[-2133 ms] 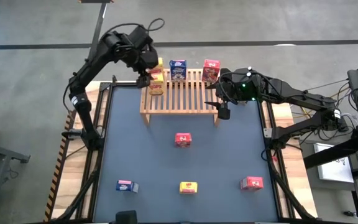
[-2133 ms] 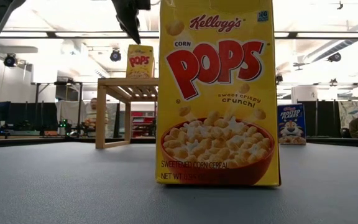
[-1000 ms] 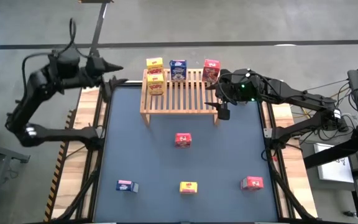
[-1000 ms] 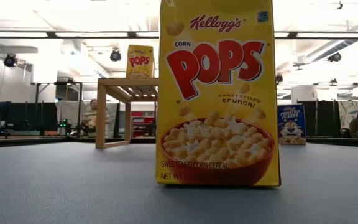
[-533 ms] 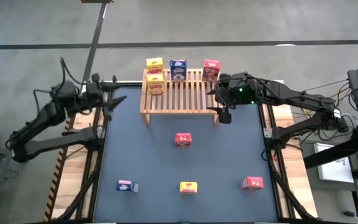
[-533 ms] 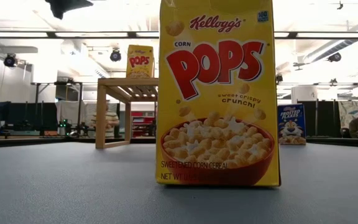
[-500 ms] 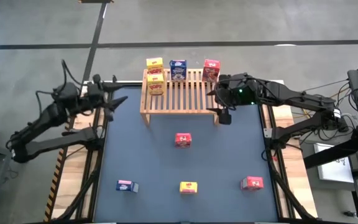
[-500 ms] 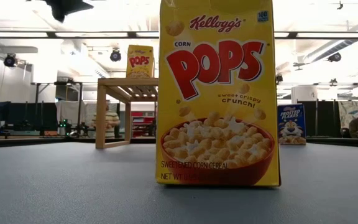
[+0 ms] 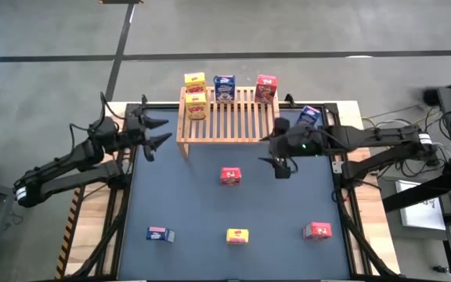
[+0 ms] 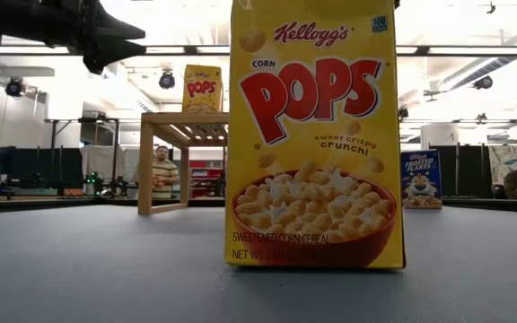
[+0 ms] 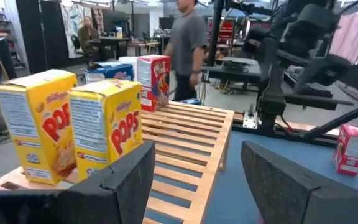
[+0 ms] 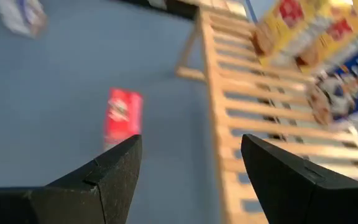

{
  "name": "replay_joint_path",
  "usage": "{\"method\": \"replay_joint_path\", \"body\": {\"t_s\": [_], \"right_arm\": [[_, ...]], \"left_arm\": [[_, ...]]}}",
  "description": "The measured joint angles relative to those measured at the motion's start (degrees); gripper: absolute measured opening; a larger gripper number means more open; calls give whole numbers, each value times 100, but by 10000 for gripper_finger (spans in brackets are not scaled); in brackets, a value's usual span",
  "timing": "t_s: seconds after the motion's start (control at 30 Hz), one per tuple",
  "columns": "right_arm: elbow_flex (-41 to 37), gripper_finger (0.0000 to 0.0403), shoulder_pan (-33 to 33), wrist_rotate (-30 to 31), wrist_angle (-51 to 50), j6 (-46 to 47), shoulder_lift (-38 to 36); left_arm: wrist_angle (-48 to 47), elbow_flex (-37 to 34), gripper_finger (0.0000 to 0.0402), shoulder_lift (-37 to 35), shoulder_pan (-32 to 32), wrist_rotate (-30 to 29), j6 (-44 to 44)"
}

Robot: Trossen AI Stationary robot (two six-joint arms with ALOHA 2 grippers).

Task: Stack cereal on shelf
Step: Put the yellow cereal box on the shelf aligned with the other yellow cereal box

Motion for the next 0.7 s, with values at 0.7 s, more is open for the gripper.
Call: {"method": "replay_joint_path", "body": {"t_s": [0.7], "right_arm": [[-1257,265,2718,-296,1694,2231,572]], "left_arm": [[1944,-1242,223,15,-194,37,-703]]}}
